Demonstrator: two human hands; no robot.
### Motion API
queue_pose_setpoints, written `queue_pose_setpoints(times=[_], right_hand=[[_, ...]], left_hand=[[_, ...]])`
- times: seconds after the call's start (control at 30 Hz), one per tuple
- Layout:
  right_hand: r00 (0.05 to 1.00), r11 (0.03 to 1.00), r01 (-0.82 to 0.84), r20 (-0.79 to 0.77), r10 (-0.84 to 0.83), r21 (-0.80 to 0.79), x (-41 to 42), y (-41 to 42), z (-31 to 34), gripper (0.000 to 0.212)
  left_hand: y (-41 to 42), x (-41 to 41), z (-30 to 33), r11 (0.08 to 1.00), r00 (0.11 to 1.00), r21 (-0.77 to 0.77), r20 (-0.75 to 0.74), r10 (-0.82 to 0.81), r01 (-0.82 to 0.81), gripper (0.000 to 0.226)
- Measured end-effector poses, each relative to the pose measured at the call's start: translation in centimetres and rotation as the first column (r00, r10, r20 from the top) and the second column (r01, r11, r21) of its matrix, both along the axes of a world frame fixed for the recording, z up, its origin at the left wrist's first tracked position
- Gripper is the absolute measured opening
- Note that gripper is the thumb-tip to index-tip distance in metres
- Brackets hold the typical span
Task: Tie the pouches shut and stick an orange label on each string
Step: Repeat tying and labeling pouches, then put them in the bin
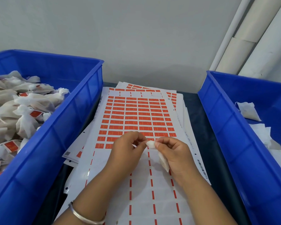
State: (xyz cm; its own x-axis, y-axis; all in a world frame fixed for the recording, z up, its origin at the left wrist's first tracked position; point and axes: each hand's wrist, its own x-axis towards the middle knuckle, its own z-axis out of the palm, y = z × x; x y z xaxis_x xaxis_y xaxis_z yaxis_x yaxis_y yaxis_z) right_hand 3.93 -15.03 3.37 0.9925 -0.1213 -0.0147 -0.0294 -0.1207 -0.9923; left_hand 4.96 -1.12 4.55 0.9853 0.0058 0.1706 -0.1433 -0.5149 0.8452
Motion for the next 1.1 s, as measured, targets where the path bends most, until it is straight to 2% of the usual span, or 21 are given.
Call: queue_pose_setpoints(times=[0.17, 0.27, 0.37, 0.47, 0.6, 0.7, 0.87, 0.93, 1.0, 1.1], right_hand=[[1.000, 0.998, -0.026, -0.010, 0.027, 0.051, -0.1, 0.1, 0.4, 0.013], [0.995, 0.995, -0.093, -0.025, 0.094, 0.023, -0.2, 0.2, 0.8, 0.025], [0.979, 0.979, -0.199, -0.045, 0.198, -0.030, -0.6, 0.5, 1.3, 0.024], [0.958, 0.962, -0.273, -0.096, 0.270, -0.020, -1.0, 0.3, 1.5, 0.027], [0.912, 0.912, -0.390, -0.085, 0.402, 0.127, -1.3, 0.2, 1.1, 0.031], [0.932, 0.922, -0.352, -0.023, 0.360, 0.164, -1.3, 0.5, 1.1, 0.029], [0.944, 0.867, -0.299, -0.012, 0.331, 0.398, -1.0, 0.7, 1.2, 0.033], [0.949, 0.854, -0.272, -0.024, 0.314, 0.445, -1.0, 0.8, 1.2, 0.028], [0.957, 0.849, -0.233, -0.046, 0.288, 0.474, -0.9, 0.6, 1.2, 0.022], [0.959, 0.825, -0.172, -0.100, 0.266, 0.539, -0.7, 0.3, 1.0, 0.017]], left_hand=[[0.3, 0.3, 0.1, 0.993, 0.993, 0.010, 0.044, 0.113, -0.114, 0.026], [0.6, 0.6, 0.2, 0.979, 0.976, -0.013, 0.080, 0.202, -0.202, 0.028], [0.9, 0.5, 0.3, 0.971, 0.966, -0.062, 0.102, 0.237, -0.231, 0.023], [1.1, 0.4, 0.6, 0.975, 0.977, -0.109, 0.077, 0.201, -0.192, 0.022], [1.2, -0.1, 1.0, 0.989, 0.987, -0.142, 0.149, 0.056, -0.035, 0.022], [1.0, -0.4, 1.0, 0.990, 0.985, -0.132, 0.168, -0.034, 0.056, 0.008], [1.0, -0.5, 1.4, 0.984, 0.979, -0.155, 0.195, -0.063, 0.094, 0.007], [1.0, -0.4, 1.6, 0.985, 0.982, -0.146, 0.178, -0.061, 0.087, 0.004], [1.4, 0.2, 1.6, 0.996, 0.994, -0.086, 0.111, 0.015, -0.006, 0.008], [3.0, 1.7, 1.2, 0.984, 0.978, 0.044, -0.108, 0.179, -0.175, 0.012]])
